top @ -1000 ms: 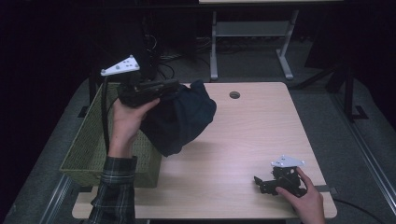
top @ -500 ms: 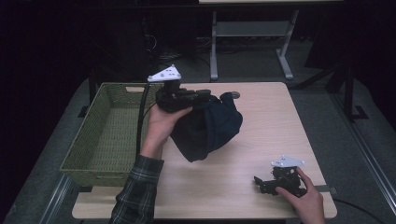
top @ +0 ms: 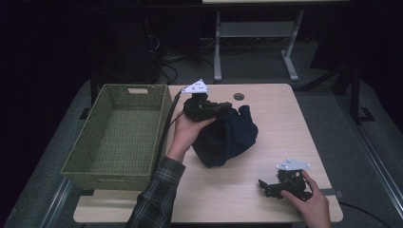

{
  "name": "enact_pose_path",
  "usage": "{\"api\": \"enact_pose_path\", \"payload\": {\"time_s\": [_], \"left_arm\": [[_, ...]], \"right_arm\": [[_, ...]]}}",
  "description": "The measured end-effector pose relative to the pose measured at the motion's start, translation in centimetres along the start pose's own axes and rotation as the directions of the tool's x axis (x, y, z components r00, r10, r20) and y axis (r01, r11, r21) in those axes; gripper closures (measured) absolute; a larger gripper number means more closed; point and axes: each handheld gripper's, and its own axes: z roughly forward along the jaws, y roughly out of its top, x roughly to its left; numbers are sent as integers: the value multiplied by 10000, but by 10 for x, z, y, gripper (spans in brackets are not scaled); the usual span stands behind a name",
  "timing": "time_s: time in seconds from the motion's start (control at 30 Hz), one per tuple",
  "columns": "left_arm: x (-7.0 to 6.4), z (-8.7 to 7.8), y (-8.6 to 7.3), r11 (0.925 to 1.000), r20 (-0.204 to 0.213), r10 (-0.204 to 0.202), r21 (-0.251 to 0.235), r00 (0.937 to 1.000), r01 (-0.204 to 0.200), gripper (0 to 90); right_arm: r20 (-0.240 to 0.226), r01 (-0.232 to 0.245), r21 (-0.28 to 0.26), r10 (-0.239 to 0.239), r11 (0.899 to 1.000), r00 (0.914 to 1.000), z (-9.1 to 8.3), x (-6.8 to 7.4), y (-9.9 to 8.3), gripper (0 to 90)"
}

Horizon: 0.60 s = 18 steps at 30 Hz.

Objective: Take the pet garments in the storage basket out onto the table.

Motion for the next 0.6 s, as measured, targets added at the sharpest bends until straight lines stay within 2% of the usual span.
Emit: {"api": "enact_pose_path", "payload": {"time_s": [0.2, 0.37, 0.53, 0.6], "left_arm": [[8, 23, -11, 9998, -145, 135, 137, 9998, -133, 894], [10, 38, -24, 9992, -80, 17, 401, 10000, -14, 890], [13, 43, -32, 9970, -70, 29, 774, 10000, -23, 877], [15, 44, -34, 9963, -56, -20, 861, 10000, 25, 841]], "right_arm": [[-1, 42, 16, -42, 10000, 10000, 0, 0, 0, 4], [-5, 7, 4, -7, 10000, 10000, 0, 0, 0, 4], [-9, -27, 35, 27, 10000, 10000, 0, 0, 0, 4], [-7, -19, 30, 19, 10000, 10000, 0, 0, 0, 4]]}}
